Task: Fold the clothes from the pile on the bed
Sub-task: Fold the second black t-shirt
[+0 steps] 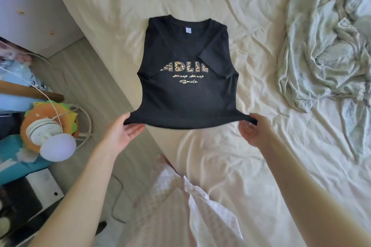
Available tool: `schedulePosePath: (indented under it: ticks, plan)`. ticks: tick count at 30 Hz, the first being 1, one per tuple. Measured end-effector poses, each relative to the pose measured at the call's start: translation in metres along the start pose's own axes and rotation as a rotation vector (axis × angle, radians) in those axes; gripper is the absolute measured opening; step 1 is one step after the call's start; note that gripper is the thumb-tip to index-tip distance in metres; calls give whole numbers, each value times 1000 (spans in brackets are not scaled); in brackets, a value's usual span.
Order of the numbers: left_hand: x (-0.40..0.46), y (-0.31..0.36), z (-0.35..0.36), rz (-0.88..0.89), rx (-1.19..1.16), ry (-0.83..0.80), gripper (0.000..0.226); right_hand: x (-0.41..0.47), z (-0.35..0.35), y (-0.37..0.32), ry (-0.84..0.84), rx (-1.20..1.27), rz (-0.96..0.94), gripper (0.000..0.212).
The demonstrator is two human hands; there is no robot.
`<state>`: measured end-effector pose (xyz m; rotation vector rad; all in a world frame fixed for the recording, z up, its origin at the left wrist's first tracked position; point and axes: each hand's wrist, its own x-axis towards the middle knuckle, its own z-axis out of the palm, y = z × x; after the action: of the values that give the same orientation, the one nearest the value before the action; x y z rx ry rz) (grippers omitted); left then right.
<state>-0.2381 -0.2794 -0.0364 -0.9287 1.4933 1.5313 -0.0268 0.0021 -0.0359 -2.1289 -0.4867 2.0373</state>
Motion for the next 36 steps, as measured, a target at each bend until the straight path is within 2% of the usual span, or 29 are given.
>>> schedulePosePath:
  ticks: [2,5,9,18,20,22,24,26,28,30,31,33,36]
  plan:
    - [4,31,24,36,-89,-14,15,-3,27,-27,-27,132,12,18]
    - [21,75,64,70,-199,-54,14,0,70,-71,-99,218,21,12]
    - [55,128,116,101,-248,-111,13,12,130,-125,-186,235,4,16]
    - [121,195,182,113,-229,-120,9,52,211,-183,-181,155,-40,7]
    - [130,199,187,113,-237,-146,16,62,219,-186,-207,156,-66,15]
    - [138,200,190,130,-192,-142,25,74,223,-186,-239,127,-120,37]
    - [145,194,191,194,-56,-94,36,83,225,-180,-250,-24,-193,46]
    - [146,182,191,373,224,-2,36,88,225,-168,-161,-290,-348,36]
    - [146,165,188,725,726,86,36,93,223,-151,-16,-655,-620,39]
    - [148,145,184,1023,1177,34,40,97,217,-129,18,-1021,-884,41]
    - [150,136,183,1071,1341,-8,42,99,212,-118,0,-1153,-962,42]
    - [155,118,176,1028,1527,-20,46,103,198,-96,-8,-1294,-981,45]
    - [149,91,149,961,1460,-12,47,104,165,-70,8,-1264,-896,46]
